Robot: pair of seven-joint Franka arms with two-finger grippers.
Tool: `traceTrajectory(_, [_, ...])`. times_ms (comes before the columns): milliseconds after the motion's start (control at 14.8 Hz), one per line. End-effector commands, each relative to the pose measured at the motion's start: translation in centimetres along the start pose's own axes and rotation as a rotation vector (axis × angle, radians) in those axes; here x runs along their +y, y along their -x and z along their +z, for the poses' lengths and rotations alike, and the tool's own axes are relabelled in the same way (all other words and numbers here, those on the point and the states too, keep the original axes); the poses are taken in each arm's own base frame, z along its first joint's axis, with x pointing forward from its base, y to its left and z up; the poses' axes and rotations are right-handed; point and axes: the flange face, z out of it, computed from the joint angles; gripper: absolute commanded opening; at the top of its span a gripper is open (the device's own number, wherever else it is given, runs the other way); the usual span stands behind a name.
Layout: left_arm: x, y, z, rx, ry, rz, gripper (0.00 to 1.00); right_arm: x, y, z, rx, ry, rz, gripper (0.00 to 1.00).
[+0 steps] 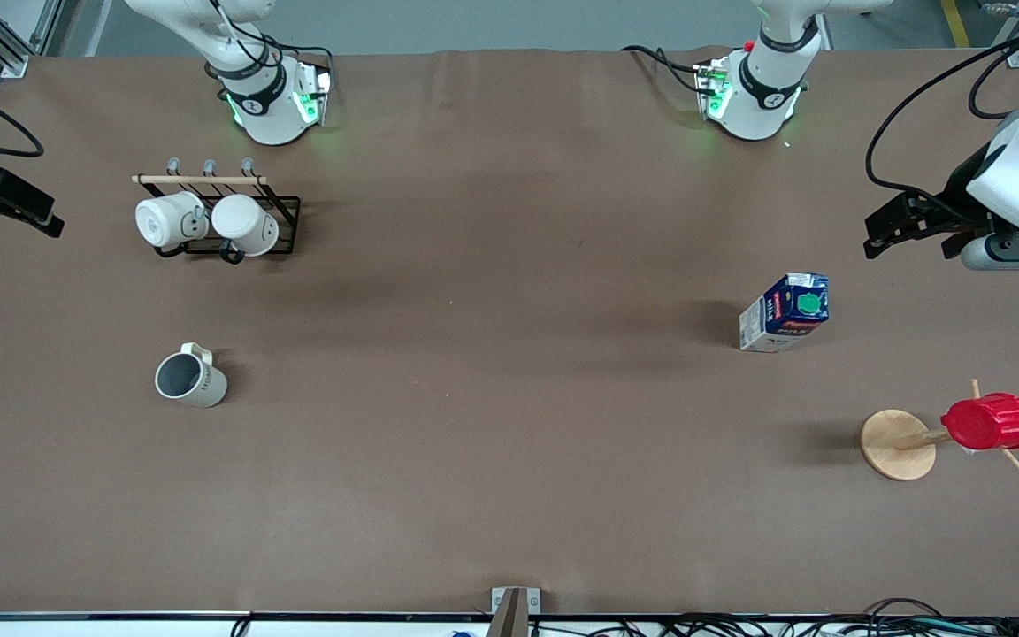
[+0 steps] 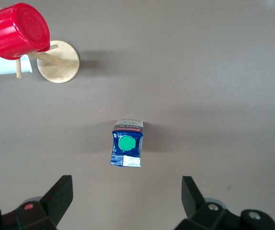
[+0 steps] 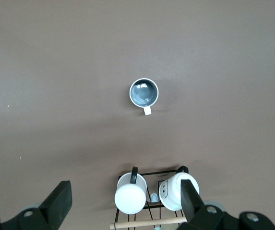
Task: Place cup and milk on table
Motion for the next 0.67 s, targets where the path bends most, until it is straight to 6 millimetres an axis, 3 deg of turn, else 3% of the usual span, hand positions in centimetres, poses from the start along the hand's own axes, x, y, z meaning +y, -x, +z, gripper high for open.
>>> traceTrajectory(0, [0.29, 0.53, -0.20, -0.010, 0.014, 0.012, 1.00, 0.19, -0.01, -0.32, -0.004, -0.016, -0.007, 1.00])
traceTrajectory(337, [-0.01, 0.34, -0.69, 0.000, 0.016, 0.011, 1.00, 0.19, -0.01, -0.25, -0.005, -0.016, -0.007, 1.00])
traceTrajectory(606, [-0.11, -0.04, 0.09, -0.013, 0.016, 0.018, 1.00, 0.27, -0.06, -0.17, -0.007, -0.016, -0.007, 1.00])
